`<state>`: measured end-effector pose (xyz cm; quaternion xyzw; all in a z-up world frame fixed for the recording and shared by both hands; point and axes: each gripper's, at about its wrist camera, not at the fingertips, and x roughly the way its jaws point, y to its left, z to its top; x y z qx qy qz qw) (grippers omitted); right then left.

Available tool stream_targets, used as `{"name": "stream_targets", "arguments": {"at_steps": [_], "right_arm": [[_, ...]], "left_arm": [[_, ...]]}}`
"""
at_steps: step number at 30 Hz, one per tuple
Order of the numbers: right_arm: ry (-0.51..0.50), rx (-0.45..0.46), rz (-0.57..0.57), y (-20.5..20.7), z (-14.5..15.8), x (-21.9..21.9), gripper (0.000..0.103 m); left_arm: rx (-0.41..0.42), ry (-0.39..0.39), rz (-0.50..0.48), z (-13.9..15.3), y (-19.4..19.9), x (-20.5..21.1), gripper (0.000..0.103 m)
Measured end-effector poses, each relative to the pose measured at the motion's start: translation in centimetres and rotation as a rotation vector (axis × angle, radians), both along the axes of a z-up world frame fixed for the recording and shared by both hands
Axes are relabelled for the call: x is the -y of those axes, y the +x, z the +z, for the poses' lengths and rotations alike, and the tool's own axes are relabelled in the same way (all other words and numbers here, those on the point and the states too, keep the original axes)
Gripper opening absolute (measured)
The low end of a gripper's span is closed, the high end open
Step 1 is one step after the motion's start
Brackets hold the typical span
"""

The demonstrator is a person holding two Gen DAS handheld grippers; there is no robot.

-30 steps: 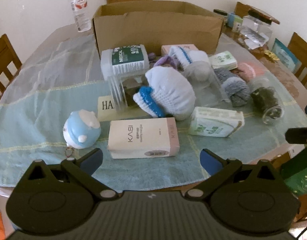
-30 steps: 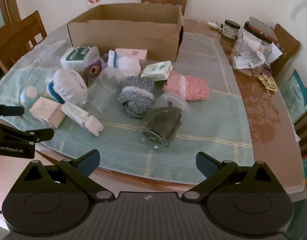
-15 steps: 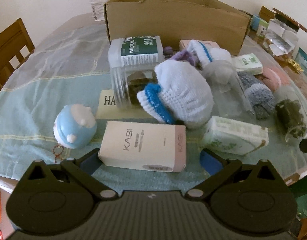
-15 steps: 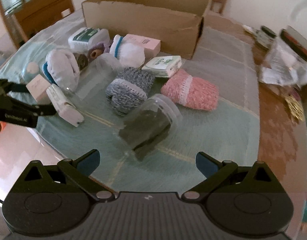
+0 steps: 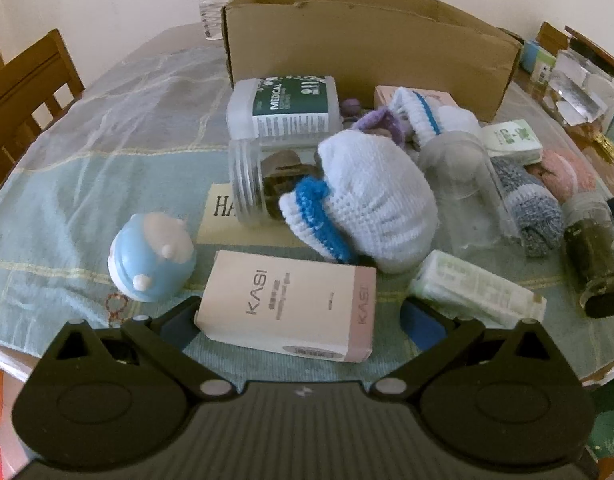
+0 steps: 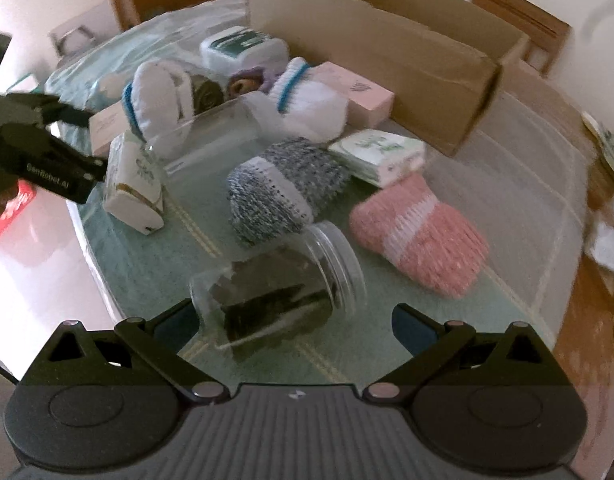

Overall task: Organize objects
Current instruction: 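Move left gripper onto the KASI box while right gripper grasps the clear jar, then lift KASI box with left gripper while right gripper carries the jar toward the cardboard box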

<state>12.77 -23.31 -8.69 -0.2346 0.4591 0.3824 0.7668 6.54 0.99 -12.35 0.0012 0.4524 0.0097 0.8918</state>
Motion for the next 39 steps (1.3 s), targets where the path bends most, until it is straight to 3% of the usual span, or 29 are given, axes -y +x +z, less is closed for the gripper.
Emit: {"name": "stream_targets", "arguments": {"at_steps": [7, 10, 16, 21, 29, 39], "right_arm": [[-0.008, 0.028, 0.103, 0.3, -0.1, -1.3, 0.103], [-0.013, 0.026, 0.121, 0.3, 0.0, -1.6, 0.096], [-0.017, 0.017, 0.128, 0.1, 0.2, -1.7, 0.089], [-0.041, 0.021, 0.094, -0.1, 0.3, -2.0, 0.088], [-0.061, 0.016, 0.014, -0.2, 0.6, -2.3, 0.088], [-0.033, 0.023, -0.097, 0.3, 3.3, -2.1, 0.088]], "left_arm": [[0.002, 0.043, -0.064, 0.2, 0.5, 0.1, 0.103], [0.008, 0.065, -0.095, 0.4, 0.4, 0.1, 0.101], [0.003, 0.016, -0.121, 0.4, 0.2, -1.0, 0.092], [0.002, -0.013, -0.12, 0.6, 0.3, -1.8, 0.08], [-0.025, -0.039, -0.14, 1.2, 0.2, -2.6, 0.079], [-0.033, -0.039, -0.17, 5.8, 0.9, -2.5, 0.079]]}}
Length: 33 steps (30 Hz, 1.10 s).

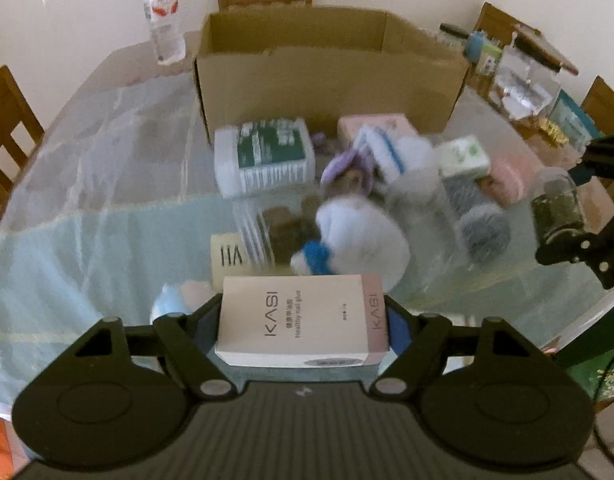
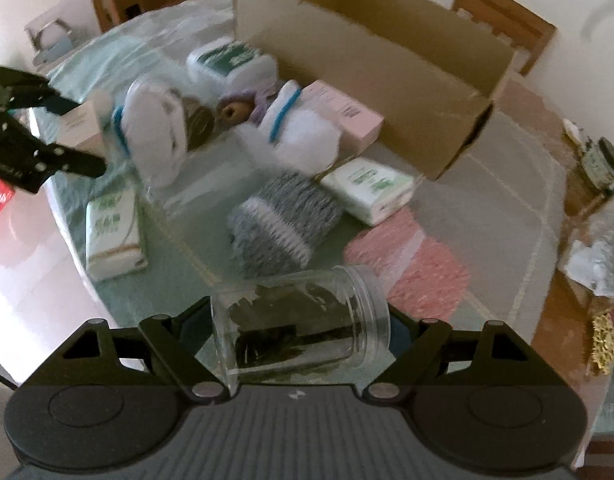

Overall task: Organize objects
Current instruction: 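Lift KASI box with left gripper while right gripper carries the jar toward the cardboard box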

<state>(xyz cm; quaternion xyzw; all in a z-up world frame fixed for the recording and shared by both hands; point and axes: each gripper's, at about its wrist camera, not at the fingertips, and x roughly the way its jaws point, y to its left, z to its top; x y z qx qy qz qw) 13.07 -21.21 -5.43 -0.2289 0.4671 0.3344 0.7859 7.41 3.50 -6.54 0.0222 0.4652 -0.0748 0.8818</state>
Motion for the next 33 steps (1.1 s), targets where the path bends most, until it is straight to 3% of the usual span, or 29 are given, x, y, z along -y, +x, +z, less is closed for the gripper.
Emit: {"name": "stream_targets", "arguments": {"at_steps": [7, 20, 26, 33], "right_arm": [[0.052, 0.029, -0.02, 2.0, 3.4, -0.1, 0.088], [0.163, 0.121, -0.049, 8.3, 9.1, -3.0, 0.088], [0.193, 0.177, -0.093, 12.5, 10.6, -5.1, 0.086], [0.18, 0.194, -0.13, 16.5, 10.2, -7.1, 0.083]], "left_arm": [[0.033, 0.024, 0.01, 4.4, 3.1, 1.5, 0.079], [0.149, 0.071, -0.03, 10.0, 15.3, 3.1, 0.079], [0.148, 0.072, -0.032, 10.0, 20.8, 2.3, 0.079], [0.093, 0.064, -0.017, 7.2, 24.5, 1.4, 0.079]]}}
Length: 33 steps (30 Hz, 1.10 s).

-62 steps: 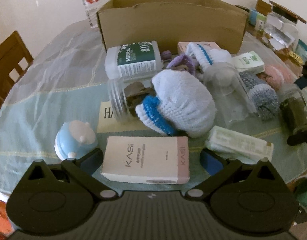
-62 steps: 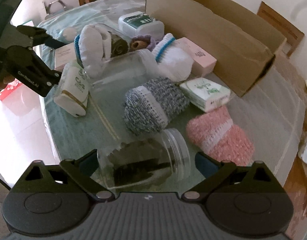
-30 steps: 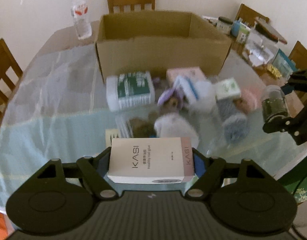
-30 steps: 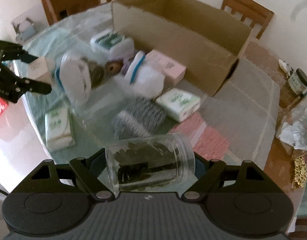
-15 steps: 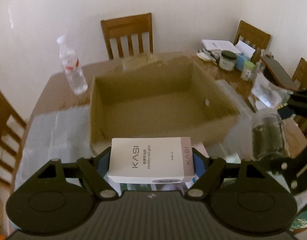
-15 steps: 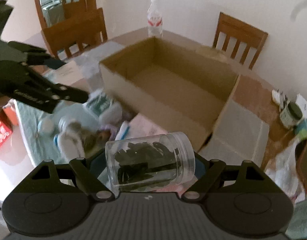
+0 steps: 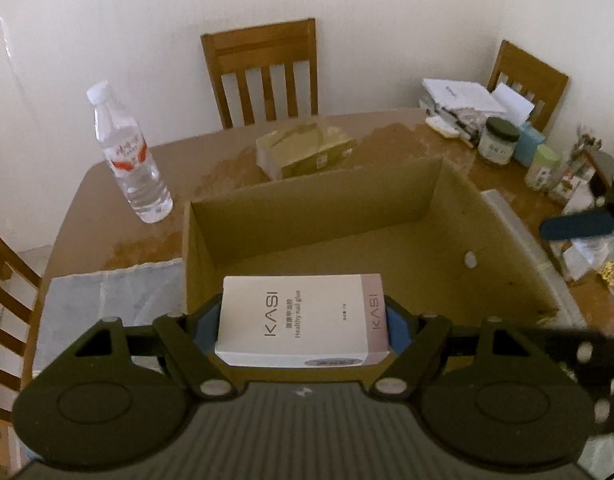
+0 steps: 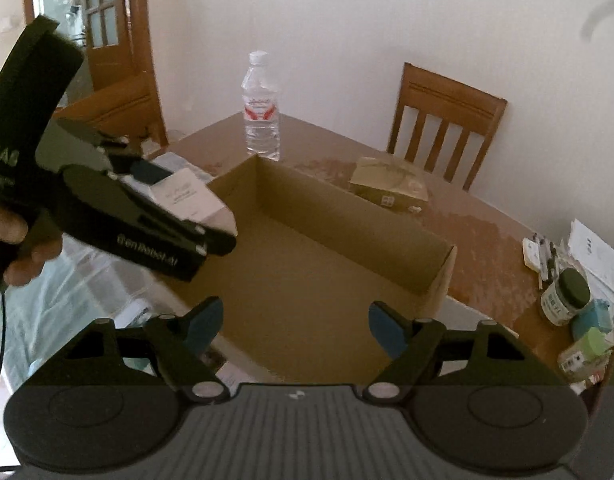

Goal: Organize objects

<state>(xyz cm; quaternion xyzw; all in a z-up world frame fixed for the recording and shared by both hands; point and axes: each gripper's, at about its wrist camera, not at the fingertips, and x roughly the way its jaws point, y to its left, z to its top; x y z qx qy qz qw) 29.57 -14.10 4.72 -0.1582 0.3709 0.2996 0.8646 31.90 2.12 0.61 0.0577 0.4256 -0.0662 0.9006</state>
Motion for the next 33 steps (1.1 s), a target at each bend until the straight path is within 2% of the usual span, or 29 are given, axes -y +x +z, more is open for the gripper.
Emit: {"name": "stream_targets", "arguments": {"at_steps": [4, 6, 7, 8, 14, 21, 26, 30, 33], "right_arm": [[-0.01, -0.041, -0.045, 1.5, -0.9, 0.5, 0.083], [0.003, -0.055, -0.05, 1.5, -1.1, 1.0, 0.085], [0.005, -0.058, -0.05, 1.3, -1.1, 1.0, 0.089], [0.008, -0.061, -0.051, 1.0, -1.1, 1.1, 0.093], [0.045, -0.084, 0.003, -1.3, -1.4, 1.2, 0.099], [0.066, -0.23, 0.07, -4.5, -4.4, -0.3, 0.099], [0.07, -0.292, 0.103, -6.2, -6.4, -2.4, 0.099], [0.05, -0.289, 0.13, -7.2, -7.4, -3.8, 0.098], [0.017, -0.254, 0.155, -8.1, -8.1, -5.1, 0.092]], "left_arm": [[-0.015, 0.015, 0.001, -1.3, 0.9, -0.4, 0.08], [-0.023, 0.007, -0.009, -1.4, 1.0, -0.4, 0.097], [-0.015, 0.01, -0.008, -1.4, 0.9, -0.4, 0.098], [-0.007, 0.015, -0.009, -1.4, 0.9, -0.5, 0.098], [0.018, 0.015, -0.006, -0.7, 0.5, -0.7, 0.099], [0.035, 0.018, 0.006, 0.1, -1.3, -1.1, 0.099], [0.044, 0.021, 0.017, 0.5, -3.6, -1.9, 0.099], [0.047, 0.021, 0.038, 0.7, -5.8, -3.0, 0.099], [0.048, 0.026, 0.065, 0.6, -7.3, -4.0, 0.099]]}}
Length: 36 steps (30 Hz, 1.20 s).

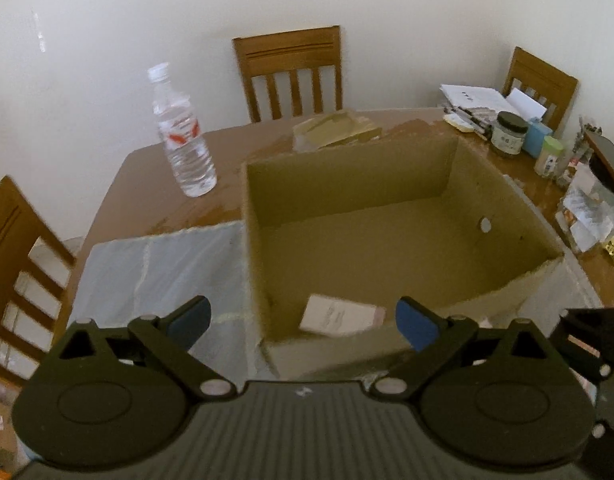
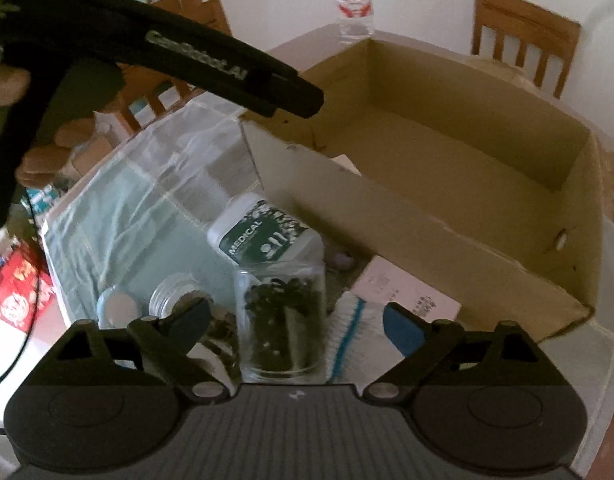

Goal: Organize objects

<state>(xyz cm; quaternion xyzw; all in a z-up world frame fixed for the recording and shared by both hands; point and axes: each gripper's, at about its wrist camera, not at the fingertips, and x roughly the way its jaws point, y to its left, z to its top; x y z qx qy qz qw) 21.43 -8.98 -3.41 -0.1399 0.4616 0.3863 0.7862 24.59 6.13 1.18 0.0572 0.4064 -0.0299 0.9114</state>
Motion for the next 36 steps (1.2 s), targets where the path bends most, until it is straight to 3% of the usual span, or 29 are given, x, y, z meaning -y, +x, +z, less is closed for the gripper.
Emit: {"name": "stream_targets", "arguments": {"at_steps": [4, 8, 16, 22, 30, 31, 34, 36], "right_arm": [[-0.04, 0.004, 0.009, -0.3, -1.0, -0.9, 0.08], [-0.068, -0.009, 0.016, -0.3, -1.6, -1.3, 0.059], [-0.08, 0.025, 0.039, -0.5, -0.3, -1.5, 0.058], [-0.077, 0.103, 0.046, 0.0, 3.8, -0.5, 0.058], [-0.071, 0.219, -0.052, 5.3, 8.2, -0.4, 0.059], [-0.072, 0.217, -0.066, 6.0, 8.5, -0.4, 0.061], [-0.072, 0.231, -0.112, 7.0, 8.4, -0.3, 0.081], [-0.069, 0.241, -0.124, 7.0, 8.5, 0.0, 0.085]], "left_arm": [[-0.006, 0.004, 0.038, -0.6, -1.9, -1.4, 0.099], [-0.013, -0.004, 0.083, -1.3, -3.6, -2.8, 0.099], [-0.047, -0.026, 0.144, -3.0, -6.1, -4.8, 0.099], [-0.057, -0.052, 0.167, -3.8, -7.2, -5.8, 0.099], [-0.059, -0.071, 0.149, -4.2, -7.7, -5.9, 0.099], [-0.059, -0.072, 0.145, -4.2, -7.7, -5.9, 0.099], [-0.053, -0.072, 0.135, -4.2, -7.8, -6.0, 0.099], [-0.049, -0.066, 0.129, -4.3, -7.8, -6.1, 0.099]]}}
